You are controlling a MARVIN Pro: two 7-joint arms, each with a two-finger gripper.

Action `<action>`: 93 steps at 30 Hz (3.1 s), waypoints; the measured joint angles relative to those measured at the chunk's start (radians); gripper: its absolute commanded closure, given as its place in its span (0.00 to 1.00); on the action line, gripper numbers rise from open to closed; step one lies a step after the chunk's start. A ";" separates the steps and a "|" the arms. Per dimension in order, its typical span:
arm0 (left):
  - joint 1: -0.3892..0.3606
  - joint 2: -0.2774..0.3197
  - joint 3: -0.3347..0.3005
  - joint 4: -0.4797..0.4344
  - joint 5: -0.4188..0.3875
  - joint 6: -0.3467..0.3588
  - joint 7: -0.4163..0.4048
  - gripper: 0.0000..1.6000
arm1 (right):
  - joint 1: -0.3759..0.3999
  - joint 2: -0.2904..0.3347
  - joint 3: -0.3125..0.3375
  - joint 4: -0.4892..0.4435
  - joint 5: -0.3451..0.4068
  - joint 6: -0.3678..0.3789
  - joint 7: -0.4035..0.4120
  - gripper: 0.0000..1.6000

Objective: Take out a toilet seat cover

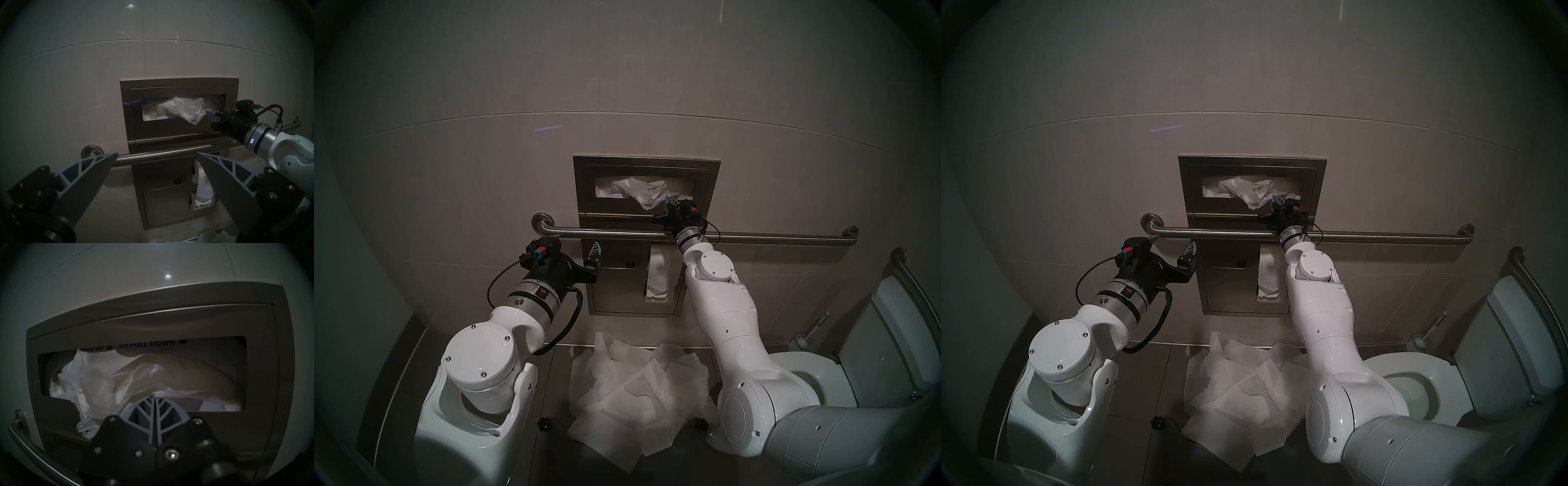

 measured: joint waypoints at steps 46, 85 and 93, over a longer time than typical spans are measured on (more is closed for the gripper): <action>0.000 0.007 0.002 0.000 -0.007 0.000 0.007 0.00 | 0.034 0.001 -0.041 -0.029 -0.056 -0.062 -0.035 1.00; 0.000 0.013 0.004 0.000 -0.012 0.000 0.014 0.00 | -0.008 0.009 -0.054 -0.165 -0.096 -0.065 -0.054 1.00; 0.000 0.014 0.005 0.000 -0.013 0.000 0.015 0.00 | -0.008 0.008 -0.056 -0.178 -0.100 -0.064 -0.055 1.00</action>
